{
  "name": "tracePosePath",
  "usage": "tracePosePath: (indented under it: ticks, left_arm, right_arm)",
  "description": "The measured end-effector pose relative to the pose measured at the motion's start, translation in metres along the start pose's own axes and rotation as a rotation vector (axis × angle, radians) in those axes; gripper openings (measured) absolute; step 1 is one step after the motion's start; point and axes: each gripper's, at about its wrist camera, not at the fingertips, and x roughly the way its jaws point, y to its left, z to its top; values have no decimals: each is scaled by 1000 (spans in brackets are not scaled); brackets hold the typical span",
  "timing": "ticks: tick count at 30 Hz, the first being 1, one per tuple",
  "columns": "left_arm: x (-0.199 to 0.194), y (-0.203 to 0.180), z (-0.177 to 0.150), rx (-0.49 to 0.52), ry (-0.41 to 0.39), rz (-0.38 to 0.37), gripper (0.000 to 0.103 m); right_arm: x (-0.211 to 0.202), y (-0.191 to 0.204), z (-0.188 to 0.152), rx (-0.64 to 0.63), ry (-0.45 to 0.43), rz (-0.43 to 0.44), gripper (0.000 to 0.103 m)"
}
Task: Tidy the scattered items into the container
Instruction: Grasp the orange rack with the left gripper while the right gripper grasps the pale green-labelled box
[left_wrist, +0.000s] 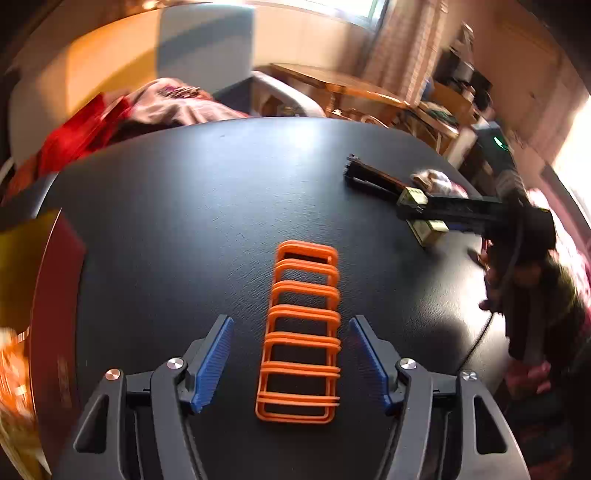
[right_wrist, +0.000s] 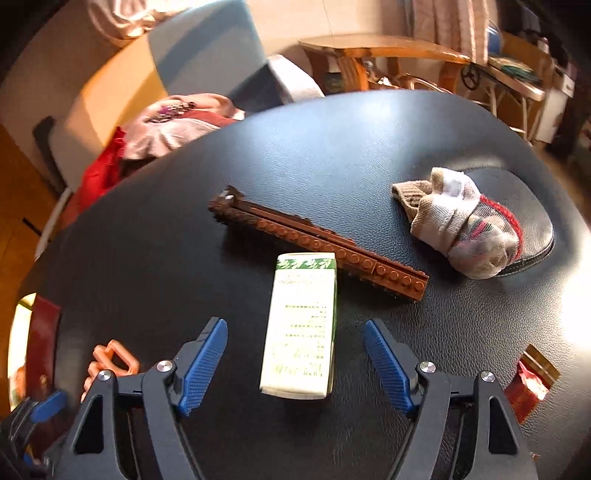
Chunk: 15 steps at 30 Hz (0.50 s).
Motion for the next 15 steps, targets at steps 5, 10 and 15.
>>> tracePosePath:
  ticks: [5, 10, 15]
  left_arm:
    - [14, -11, 12, 61, 24, -17, 66]
    - [31, -6, 11, 54, 69, 9, 64]
    - [28, 0, -5, 27, 60, 29, 55]
  right_arm:
    - [0, 2, 6, -10, 11, -41, 79]
    - [-6, 9, -5, -107, -12, -96, 46]
    - [-22, 6, -28, -137, -32, -94, 30]
